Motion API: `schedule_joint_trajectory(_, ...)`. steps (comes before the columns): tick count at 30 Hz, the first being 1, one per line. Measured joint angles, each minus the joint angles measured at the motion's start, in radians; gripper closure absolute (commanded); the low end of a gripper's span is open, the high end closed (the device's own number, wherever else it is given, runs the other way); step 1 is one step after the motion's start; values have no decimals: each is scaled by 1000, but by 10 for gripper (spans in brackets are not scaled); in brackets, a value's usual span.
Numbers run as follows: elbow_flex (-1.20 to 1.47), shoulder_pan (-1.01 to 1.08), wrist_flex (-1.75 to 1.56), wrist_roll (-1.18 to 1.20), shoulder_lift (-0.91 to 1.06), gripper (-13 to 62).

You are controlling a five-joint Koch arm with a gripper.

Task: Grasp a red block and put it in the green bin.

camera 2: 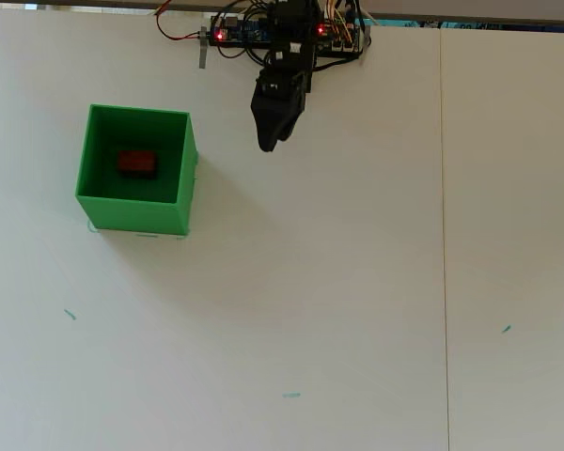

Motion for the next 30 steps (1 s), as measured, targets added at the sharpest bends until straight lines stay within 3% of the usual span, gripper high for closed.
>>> schedule_joint_trajectory(24,971,-150,-1014,2,0,141)
schedule_joint_trajectory(30,1035,-163,-1193,-3,0,141)
